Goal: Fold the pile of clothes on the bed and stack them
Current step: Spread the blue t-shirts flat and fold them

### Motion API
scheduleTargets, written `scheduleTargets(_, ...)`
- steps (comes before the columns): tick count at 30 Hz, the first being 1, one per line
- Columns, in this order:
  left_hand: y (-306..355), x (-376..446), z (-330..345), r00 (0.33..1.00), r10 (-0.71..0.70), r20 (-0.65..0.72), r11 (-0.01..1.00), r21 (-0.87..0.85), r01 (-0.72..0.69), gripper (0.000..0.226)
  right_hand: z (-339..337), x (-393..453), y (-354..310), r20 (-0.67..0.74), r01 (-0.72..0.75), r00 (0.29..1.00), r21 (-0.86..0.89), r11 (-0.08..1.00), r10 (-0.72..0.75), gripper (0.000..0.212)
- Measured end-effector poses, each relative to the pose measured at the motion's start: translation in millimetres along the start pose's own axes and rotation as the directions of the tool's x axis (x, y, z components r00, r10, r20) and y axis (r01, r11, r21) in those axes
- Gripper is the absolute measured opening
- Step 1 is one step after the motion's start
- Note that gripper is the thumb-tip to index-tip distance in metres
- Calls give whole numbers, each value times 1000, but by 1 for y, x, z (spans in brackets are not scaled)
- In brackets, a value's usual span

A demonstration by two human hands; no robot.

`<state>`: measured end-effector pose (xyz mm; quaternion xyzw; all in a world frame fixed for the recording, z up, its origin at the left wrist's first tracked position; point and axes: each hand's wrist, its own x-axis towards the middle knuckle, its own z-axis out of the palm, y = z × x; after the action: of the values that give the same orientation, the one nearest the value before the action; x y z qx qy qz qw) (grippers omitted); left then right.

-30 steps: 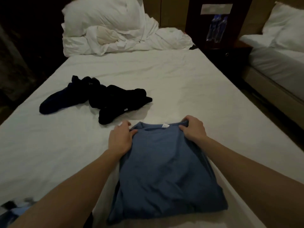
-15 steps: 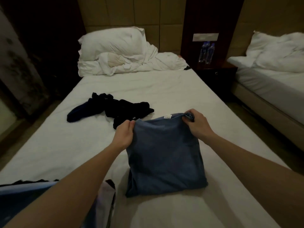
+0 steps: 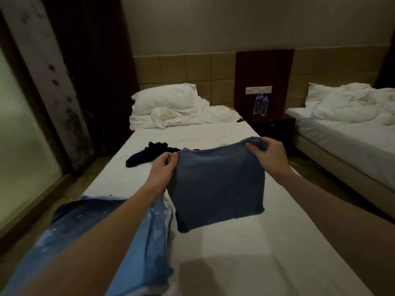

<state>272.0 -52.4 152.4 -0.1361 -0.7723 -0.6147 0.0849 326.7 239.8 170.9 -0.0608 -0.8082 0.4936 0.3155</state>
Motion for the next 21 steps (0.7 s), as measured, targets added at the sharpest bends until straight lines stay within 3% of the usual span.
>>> scheduleTargets(8,52,-100,-42,955,77,-286,985,-124,-117,16,-26,-87,-71,-72,176,983,79,981,-171,12)
scheduleTargets(16,100,-160,-126,891,154,-427,969,-113,-221,12,2,-143,-148,-65,291,957,184,939,-284,23)
scheduleTargets(21,111,-175,-195,858,162,-487,977,-44,-210,15,51,-160,-194,-2,272,959,295,916,-284,19)
